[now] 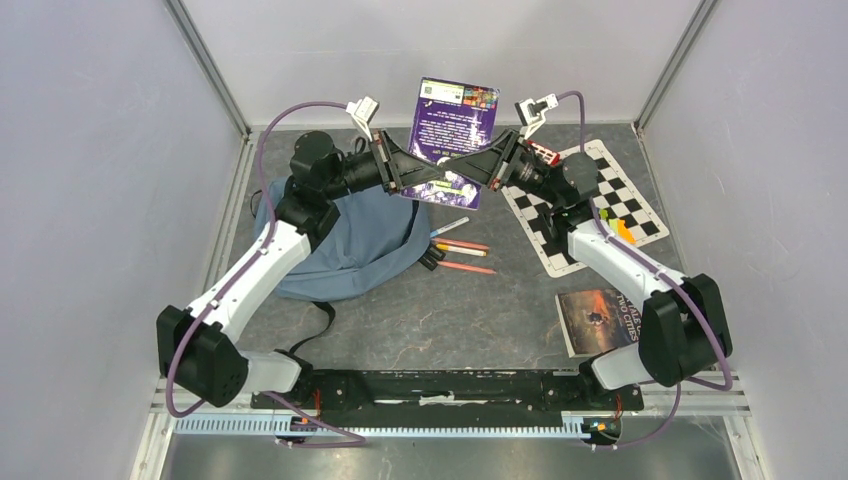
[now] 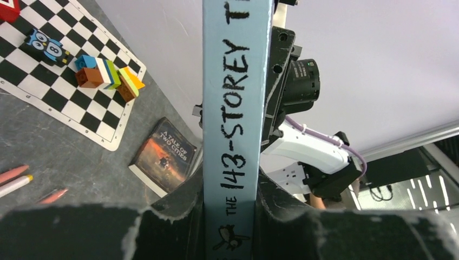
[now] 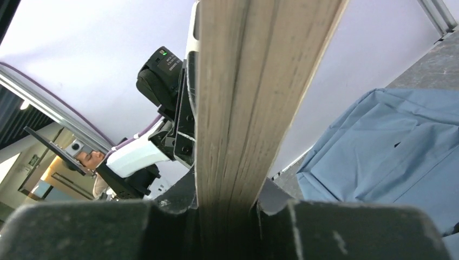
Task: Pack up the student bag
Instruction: Pick up the book from the center of the board, then place the book in the student bag, then pick up the book from the center of the board.
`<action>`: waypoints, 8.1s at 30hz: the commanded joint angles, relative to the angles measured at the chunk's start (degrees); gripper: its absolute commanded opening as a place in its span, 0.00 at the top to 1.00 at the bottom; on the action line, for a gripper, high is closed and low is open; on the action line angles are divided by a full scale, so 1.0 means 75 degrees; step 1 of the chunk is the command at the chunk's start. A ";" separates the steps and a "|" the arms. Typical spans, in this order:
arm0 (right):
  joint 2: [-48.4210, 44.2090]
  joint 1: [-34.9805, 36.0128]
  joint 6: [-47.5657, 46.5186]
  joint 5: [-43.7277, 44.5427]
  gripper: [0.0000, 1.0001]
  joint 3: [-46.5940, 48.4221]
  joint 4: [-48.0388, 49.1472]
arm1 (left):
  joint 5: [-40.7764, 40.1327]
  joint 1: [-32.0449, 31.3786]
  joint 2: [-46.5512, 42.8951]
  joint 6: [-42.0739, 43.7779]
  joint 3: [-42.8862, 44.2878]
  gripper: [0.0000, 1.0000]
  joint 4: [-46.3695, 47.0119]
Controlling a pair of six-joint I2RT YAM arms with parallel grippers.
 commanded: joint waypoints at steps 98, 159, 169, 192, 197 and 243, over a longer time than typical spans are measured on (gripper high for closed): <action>0.3528 0.1356 -0.3212 0.2413 1.00 0.4180 -0.7431 | -0.4231 0.1532 -0.0225 0.4680 0.1092 0.98 -0.5664; 0.6360 0.2649 -0.4358 0.5019 0.25 0.6071 -0.9074 | -0.2841 0.2040 0.0224 0.4490 0.1408 0.98 -0.5525; 0.6652 0.2649 -0.4033 0.3963 0.56 0.5909 -0.7942 | -0.2737 0.2052 0.0189 0.4413 0.1205 0.98 -0.5380; 0.7005 0.2866 -0.4548 0.2816 0.45 0.6787 -0.6741 | -0.2676 0.2111 0.0210 0.4375 0.0749 0.98 -0.5136; 0.5567 0.2774 -0.5534 0.3029 0.26 0.5769 -0.7618 | -0.2956 0.2246 0.0180 0.4452 0.0781 0.98 -0.5221; -0.3874 -0.6781 -0.4459 0.8313 0.02 -0.4134 -1.2475 | -0.2866 0.2456 -0.0060 0.4846 -0.0220 0.98 -0.5210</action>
